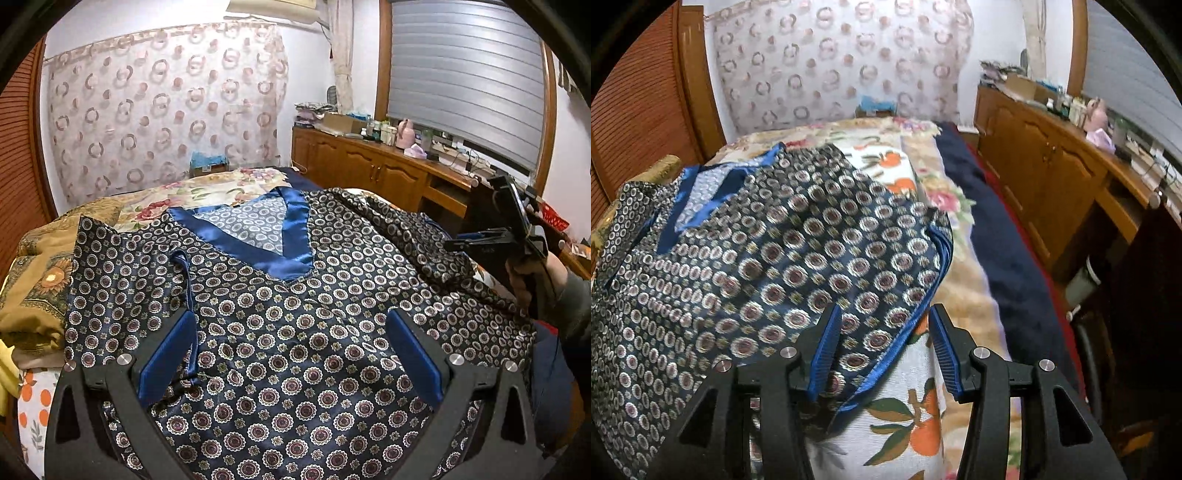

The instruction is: Fold small clothes

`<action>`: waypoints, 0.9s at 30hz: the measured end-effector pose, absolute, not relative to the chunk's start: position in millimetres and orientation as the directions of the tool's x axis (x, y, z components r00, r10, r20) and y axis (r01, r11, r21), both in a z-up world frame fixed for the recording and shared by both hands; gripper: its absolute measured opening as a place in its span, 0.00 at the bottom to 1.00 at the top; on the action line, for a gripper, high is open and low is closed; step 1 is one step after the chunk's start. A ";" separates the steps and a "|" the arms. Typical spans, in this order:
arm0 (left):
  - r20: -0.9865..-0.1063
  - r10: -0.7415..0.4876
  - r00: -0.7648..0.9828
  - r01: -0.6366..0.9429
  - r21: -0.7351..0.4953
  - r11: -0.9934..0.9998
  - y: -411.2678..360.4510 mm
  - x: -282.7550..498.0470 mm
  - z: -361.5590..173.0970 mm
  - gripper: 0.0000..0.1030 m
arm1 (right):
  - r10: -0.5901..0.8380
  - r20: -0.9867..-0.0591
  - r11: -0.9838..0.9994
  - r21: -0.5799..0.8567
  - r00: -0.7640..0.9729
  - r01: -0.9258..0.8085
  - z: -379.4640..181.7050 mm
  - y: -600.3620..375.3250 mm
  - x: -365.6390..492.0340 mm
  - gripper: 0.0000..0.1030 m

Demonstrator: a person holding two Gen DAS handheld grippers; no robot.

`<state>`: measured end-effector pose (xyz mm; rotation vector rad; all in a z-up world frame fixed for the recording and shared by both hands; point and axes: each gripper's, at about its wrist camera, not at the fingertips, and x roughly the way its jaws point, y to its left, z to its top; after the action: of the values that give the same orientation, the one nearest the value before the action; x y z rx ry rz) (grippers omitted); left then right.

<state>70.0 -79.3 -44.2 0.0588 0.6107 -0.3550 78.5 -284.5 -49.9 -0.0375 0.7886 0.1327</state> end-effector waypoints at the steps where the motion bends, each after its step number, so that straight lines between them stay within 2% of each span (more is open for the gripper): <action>1: -0.572 -0.309 0.760 0.344 -0.049 0.938 -80.6 69.0 -44.9 1.00 | 0.096 -0.715 0.992 0.010 0.692 -0.127 -50.8 -288.7 82.3 0.49; 3: -0.574 -0.311 0.757 0.346 -0.050 0.937 -82.0 68.6 -45.7 1.00 | 0.087 -0.724 0.993 0.005 0.685 -0.121 -53.8 -290.5 89.1 0.49; 5: -0.577 -0.309 0.756 0.346 -0.049 0.937 -82.8 68.2 -46.9 1.00 | 0.111 -0.720 0.991 0.027 0.685 -0.132 -54.1 -290.5 95.3 0.42; 8: -0.584 -0.299 0.755 0.341 -0.040 0.939 -83.2 68.2 -48.6 1.00 | 0.076 -0.708 0.992 -0.015 0.702 -0.122 -51.7 -289.3 96.5 0.26; 10: -0.582 -0.302 0.755 0.345 -0.039 0.938 -82.7 67.6 -48.8 1.00 | 0.083 -0.704 0.991 -0.018 0.706 -0.134 -51.5 -287.7 96.3 0.08; 12: -0.582 -0.299 0.757 0.344 -0.035 0.938 -83.1 66.7 -49.2 1.00 | 0.074 -0.695 0.990 -0.034 0.716 -0.135 -51.8 -283.6 93.8 0.03; 17: -0.578 -0.286 0.764 0.327 -0.034 0.944 -79.7 65.6 -49.7 1.00 | 0.155 -0.626 0.981 0.002 0.765 -0.196 -32.2 -276.2 80.3 0.02; 23: -0.571 -0.278 0.773 0.302 -0.055 0.952 -69.5 65.6 -48.2 1.00 | 0.297 -0.554 0.935 0.006 0.777 -0.354 3.8 -235.2 65.2 0.02; 27: -0.560 -0.271 0.783 0.288 -0.060 0.956 -60.5 64.5 -45.7 1.00 | 0.371 -0.539 0.893 -0.017 0.756 -0.450 22.8 -194.6 66.2 0.02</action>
<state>64.5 -60.5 -45.7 0.0293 0.5998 -0.3017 66.2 -194.6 22.8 -0.1489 0.5545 0.4494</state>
